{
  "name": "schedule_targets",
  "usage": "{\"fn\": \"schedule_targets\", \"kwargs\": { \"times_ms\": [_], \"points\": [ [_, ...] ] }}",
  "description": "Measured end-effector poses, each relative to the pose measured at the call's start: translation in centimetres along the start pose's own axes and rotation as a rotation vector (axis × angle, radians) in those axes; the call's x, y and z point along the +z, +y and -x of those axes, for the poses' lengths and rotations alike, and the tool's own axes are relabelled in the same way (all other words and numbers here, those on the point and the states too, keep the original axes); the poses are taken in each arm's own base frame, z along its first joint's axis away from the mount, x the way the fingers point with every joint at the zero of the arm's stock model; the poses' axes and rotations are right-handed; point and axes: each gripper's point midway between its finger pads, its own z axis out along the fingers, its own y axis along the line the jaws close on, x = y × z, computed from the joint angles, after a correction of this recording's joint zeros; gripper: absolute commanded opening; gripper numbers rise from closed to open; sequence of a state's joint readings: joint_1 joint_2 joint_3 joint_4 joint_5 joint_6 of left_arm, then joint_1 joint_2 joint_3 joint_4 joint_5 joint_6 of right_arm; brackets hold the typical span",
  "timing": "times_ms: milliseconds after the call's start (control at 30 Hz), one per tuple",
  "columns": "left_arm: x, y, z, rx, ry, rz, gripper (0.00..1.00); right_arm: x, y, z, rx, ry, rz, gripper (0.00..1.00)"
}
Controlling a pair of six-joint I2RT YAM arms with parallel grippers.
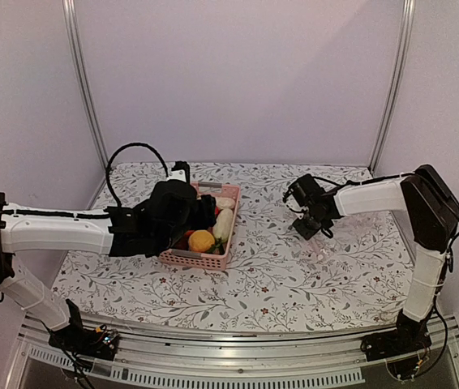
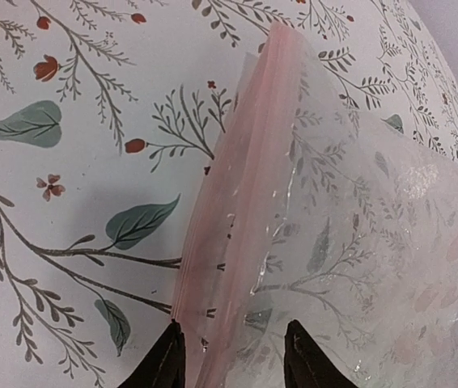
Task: Place the food in the zip-top bag and seal the zipper
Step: Pick up the zipper food storage bag from the corner of the board.
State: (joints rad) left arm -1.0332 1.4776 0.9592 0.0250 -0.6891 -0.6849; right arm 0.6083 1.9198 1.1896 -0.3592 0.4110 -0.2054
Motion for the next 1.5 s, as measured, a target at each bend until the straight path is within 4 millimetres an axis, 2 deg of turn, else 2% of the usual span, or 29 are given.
{"fn": "schedule_targets", "kwargs": {
  "times_ms": [233,500,567,700,800,933,1100,1233,1367,1500],
  "points": [
    [0.0,0.0,-0.1,0.001,0.001,0.000,0.70,-0.4,-0.9,-0.3,-0.016,-0.002,-0.037,0.35],
    [0.1,-0.1,-0.2,-0.003,0.002,-0.008,0.70,0.3,-2.6,-2.1,-0.045,0.040,-0.125,0.28],
    [0.1,-0.2,-0.1,-0.006,0.000,-0.011,0.70,0.4,-3.1,-2.5,-0.061,0.051,-0.152,0.28],
    [0.1,-0.2,0.0,-0.007,-0.004,-0.013,0.70,0.3,-4.2,-2.5,-0.083,0.058,-0.211,0.35],
    [0.1,-0.3,0.1,-0.008,-0.007,-0.015,0.70,0.3,-5.1,-2.5,-0.093,0.061,-0.252,0.36],
    [0.2,-0.4,0.1,-0.012,-0.013,-0.020,0.70,0.7,-6.1,-3.0,-0.100,0.080,-0.283,0.26],
    [0.7,-0.6,-0.8,0.006,0.005,-0.021,0.70,1.6,-7.4,-4.1,-0.078,0.114,-0.296,0.01],
    [1.3,-1.1,-1.3,0.025,0.018,-0.025,0.71,1.7,-8.1,-4.3,-0.070,0.120,-0.298,0.00],
    [1.8,-2.0,-1.1,0.029,0.018,-0.042,0.71,0.2,-8.5,-3.4,-0.051,0.078,-0.274,0.00],
    [2.4,-3.3,-0.7,0.025,0.012,-0.067,0.71,-4.0,-9.6,-0.6,0.004,-0.039,-0.218,0.00]
  ]
}}
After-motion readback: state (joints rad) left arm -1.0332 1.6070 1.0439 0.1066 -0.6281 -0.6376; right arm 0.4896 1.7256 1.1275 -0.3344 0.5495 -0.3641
